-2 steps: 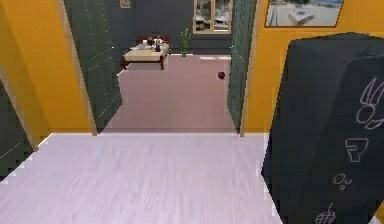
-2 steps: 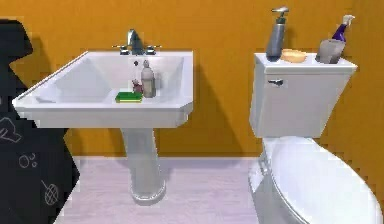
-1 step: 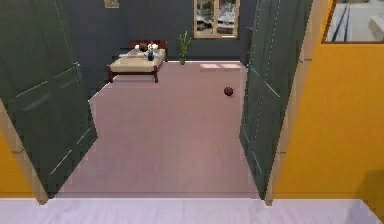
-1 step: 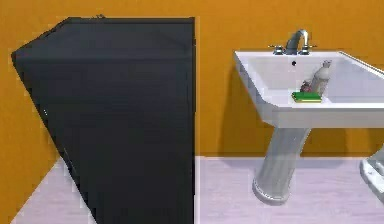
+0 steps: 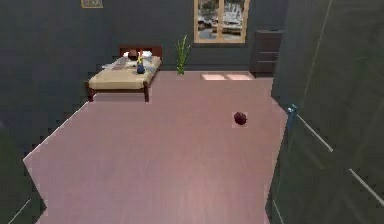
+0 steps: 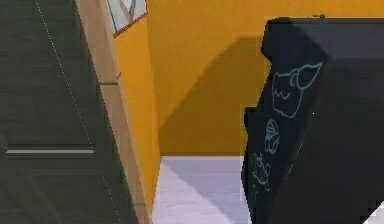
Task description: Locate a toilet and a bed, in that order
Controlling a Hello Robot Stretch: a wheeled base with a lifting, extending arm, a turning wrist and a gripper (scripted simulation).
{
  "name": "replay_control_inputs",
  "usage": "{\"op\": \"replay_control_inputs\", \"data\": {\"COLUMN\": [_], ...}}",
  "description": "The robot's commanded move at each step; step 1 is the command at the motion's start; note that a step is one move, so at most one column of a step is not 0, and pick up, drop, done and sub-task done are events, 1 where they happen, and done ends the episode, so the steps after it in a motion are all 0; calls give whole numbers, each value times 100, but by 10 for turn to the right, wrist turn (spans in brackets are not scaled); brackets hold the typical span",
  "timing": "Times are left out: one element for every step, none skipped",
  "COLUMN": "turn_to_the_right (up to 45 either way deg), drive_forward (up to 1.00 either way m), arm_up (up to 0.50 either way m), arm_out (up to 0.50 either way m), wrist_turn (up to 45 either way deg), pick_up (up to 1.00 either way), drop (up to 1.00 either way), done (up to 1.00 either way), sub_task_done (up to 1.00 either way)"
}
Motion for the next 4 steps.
{"op": "replay_control_inputs", "data": {"turn_to_the_right": [0,-30,0,0], "drive_forward": [100,0,100,80], "arm_up": [0,0,0,0], "arm_out": [0,0,0,0], "wrist_turn": [0,0,0,0], "pick_up": [0,0,0,0], "drop": [0,0,0,0], "done": [0,0,0,0], "sub_task_done": [0,0,0,0]}}
